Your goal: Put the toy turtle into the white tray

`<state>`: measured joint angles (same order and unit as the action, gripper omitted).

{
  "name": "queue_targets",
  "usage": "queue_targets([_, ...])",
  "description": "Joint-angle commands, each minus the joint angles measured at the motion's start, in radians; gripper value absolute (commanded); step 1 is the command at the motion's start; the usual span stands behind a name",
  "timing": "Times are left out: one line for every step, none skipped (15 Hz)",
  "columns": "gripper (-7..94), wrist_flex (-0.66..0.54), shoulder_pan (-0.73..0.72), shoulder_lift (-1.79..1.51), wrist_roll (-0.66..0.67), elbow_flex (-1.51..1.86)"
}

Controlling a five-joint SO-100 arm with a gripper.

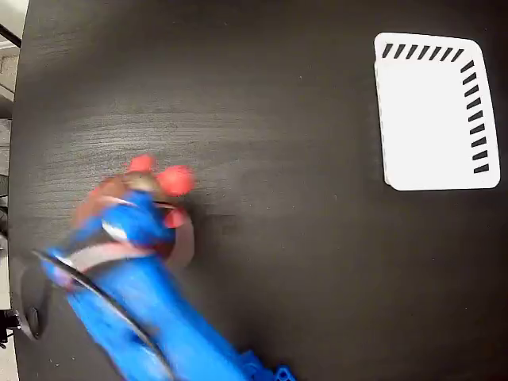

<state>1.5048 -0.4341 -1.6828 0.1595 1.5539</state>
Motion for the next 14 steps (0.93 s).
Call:
queue_targets([0,0.064,0.215,-0.264,0.012,-0.018])
queue_targets([0,0.078,0.322,-0.279,0.017,-0.038])
queue_targets([0,0.078,0.434,-0.276,0.014,-0.066])
queue_targets([0,0.075,0.537,-0.255,0.014,-0.091])
queue_targets([0,0.074,0.623,-0.224,0.012,-0.120])
queue_targets([0,0.052,0.696,-0.189,-0.002,-0.152])
queue_targets([0,0.023,0.764,-0.140,-0.037,-0.195])
queue_targets([0,-0.003,0.825,-0.063,-0.084,-0.267])
queue_targets([0,-0.015,0.874,0.026,-0.130,-0.359])
queue_targets([0,-0.014,0.911,0.112,-0.155,-0.451])
queue_targets([0,-0.018,0.937,0.176,-0.170,-0.515])
queue_targets([0,-0.014,0.957,0.250,-0.187,-0.595])
queue_targets([0,-0.006,0.977,0.336,-0.210,-0.693])
queue_targets([0,0.003,0.996,0.430,-0.235,-0.808])
